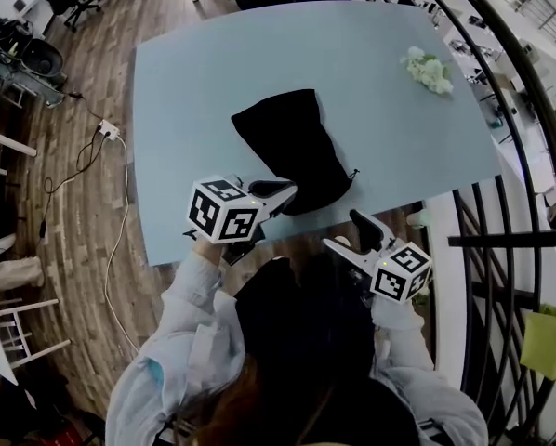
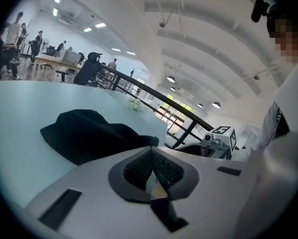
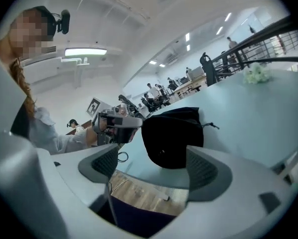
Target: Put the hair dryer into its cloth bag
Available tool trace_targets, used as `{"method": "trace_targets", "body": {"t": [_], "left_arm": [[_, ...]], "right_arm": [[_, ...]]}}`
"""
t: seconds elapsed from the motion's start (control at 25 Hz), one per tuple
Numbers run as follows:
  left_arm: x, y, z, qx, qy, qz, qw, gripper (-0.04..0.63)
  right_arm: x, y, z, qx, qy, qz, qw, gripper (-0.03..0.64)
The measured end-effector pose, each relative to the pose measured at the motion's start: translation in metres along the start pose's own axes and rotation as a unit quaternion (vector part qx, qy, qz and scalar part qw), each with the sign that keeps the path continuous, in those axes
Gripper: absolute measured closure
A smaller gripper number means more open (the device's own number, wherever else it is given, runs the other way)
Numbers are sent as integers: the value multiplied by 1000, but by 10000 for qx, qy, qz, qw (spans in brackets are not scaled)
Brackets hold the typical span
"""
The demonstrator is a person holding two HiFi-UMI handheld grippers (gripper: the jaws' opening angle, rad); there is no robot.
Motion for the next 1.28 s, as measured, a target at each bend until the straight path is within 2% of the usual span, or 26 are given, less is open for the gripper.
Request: {"method": "trace_targets", "body": {"t": [0.12, 0.2, 0.32, 0.4, 0.52, 0.56, 0.64, 0.72, 0.76, 0.84, 0.92, 1.0, 1.04, 1.16, 1.28], "left_arm": [[-30, 17, 22, -216, 164, -457, 9986, 578], [-49, 39, 29, -429, 61, -927, 9948, 578], [-72, 76, 20, -677, -496, -1482, 9854, 578], [-81, 90, 11, -655, -920, -1537, 9816, 578], [-82, 95, 8, -288, -1330, -1040, 9852, 577], [-79, 95, 10, -83, -1340, -768, 9880, 575], [-71, 99, 21, 334, -1126, -229, 9928, 563], [-58, 101, 36, 665, -820, 336, 9938, 400], [-48, 98, 42, 789, -772, 712, 9913, 391], [-24, 84, 50, 1007, -959, 1625, 9769, 393], [2, 68, 55, 1116, -1285, 2478, 9537, 393], [24, 49, 60, 957, -1701, 3146, 9289, 398], [32, 39, 62, 806, -1948, 3401, 9165, 427], [50, 15, 70, 355, -2582, 3874, 8843, 513], [57, 0, 84, -158, -3111, 3917, 8657, 554]], "right_arm": [[38, -1, 21, 46, 384, 93, 9992, 189], [54, -9, 31, 195, 647, 152, 9976, 189], [62, -25, 44, 220, 790, 265, 9963, 189], [61, -39, 51, 168, 707, 239, 9971, 190], [55, -56, 60, 315, 525, 237, 9978, 207], [53, -61, 62, 397, 482, 244, 9978, 222], [50, -70, 67, 547, 373, 263, 9975, 260], [49, -79, 72, 721, 229, 303, 9967, 287], [50, -84, 75, 839, 174, 340, 9957, 320], [52, -94, 84, 1074, 151, 421, 9932, 394], [58, -101, 91, 1223, 201, 502, 9910, 438], [65, -108, 97, 1309, 226, 611, 9893, 480], [68, -113, 100, 1348, 228, 668, 9884, 491], [77, -124, 107, 1576, 290, 809, 9838, 528], [83, -137, 105, 1839, 404, 991, 9771, 569]]}}
Point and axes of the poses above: the fingertips, and each gripper's own axes: x backward along the fingers, z to its right, y out of its underside, the point moved 5 cm from there along x, backward along the fingers, and after that the axes turned 1 degree about z, right-handed, at the moved point
